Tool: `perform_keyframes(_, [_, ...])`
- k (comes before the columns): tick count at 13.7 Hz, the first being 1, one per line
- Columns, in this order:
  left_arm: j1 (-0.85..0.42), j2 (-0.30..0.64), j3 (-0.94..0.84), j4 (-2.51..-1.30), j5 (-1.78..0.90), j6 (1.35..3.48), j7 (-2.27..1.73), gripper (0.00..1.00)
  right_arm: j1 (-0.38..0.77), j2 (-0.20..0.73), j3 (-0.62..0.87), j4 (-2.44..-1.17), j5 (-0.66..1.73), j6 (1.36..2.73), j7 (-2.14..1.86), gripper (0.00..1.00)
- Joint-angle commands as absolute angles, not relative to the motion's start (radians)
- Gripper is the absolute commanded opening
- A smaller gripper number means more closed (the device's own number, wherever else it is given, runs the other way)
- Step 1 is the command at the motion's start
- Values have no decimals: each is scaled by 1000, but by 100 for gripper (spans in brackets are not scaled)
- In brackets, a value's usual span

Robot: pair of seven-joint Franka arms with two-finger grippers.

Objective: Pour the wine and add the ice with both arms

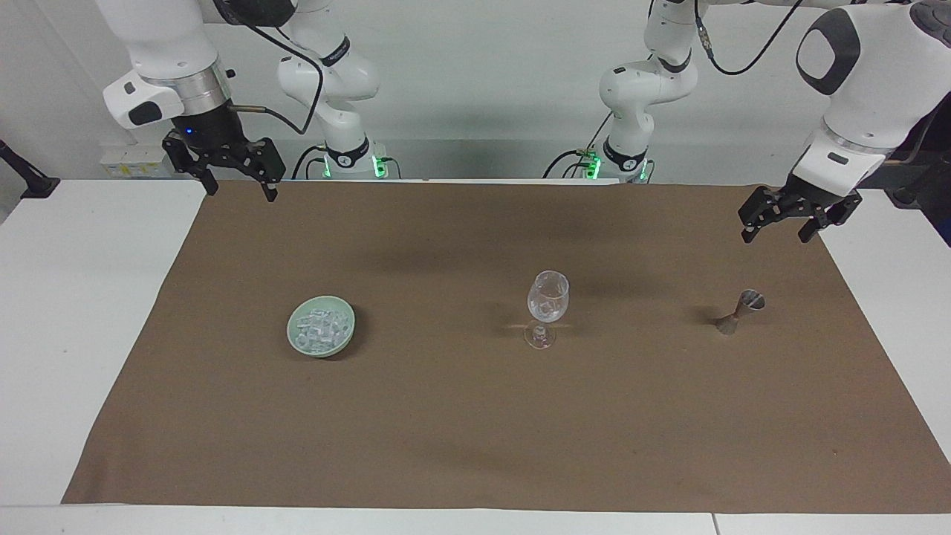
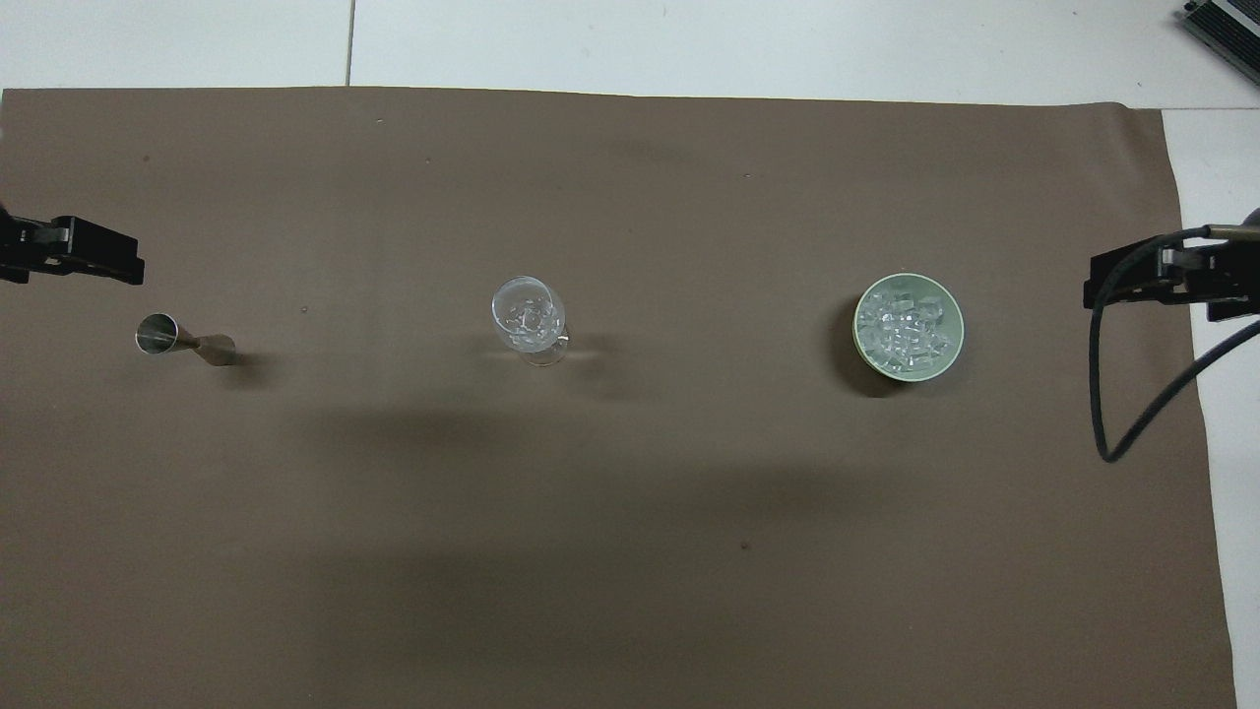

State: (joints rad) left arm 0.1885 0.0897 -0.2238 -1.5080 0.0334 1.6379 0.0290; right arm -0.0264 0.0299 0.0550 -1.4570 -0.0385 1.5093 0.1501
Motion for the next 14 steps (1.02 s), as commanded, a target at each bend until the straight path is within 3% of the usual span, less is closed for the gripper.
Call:
perform_keyframes(1, [189,78,-216,-1500,41,1620,29,100,0,-27,37,-1551,-41,1549,158,100])
perform_keyframes(6, [181,86,-221,-1500,45,1620,25,100,28,-87,5,-1649,-41,1583,141,100])
perform_keyframes(14, [179,87,-222,-1500,49,1620,29,100,26,-84,5,-1647,-38,1597,149,100])
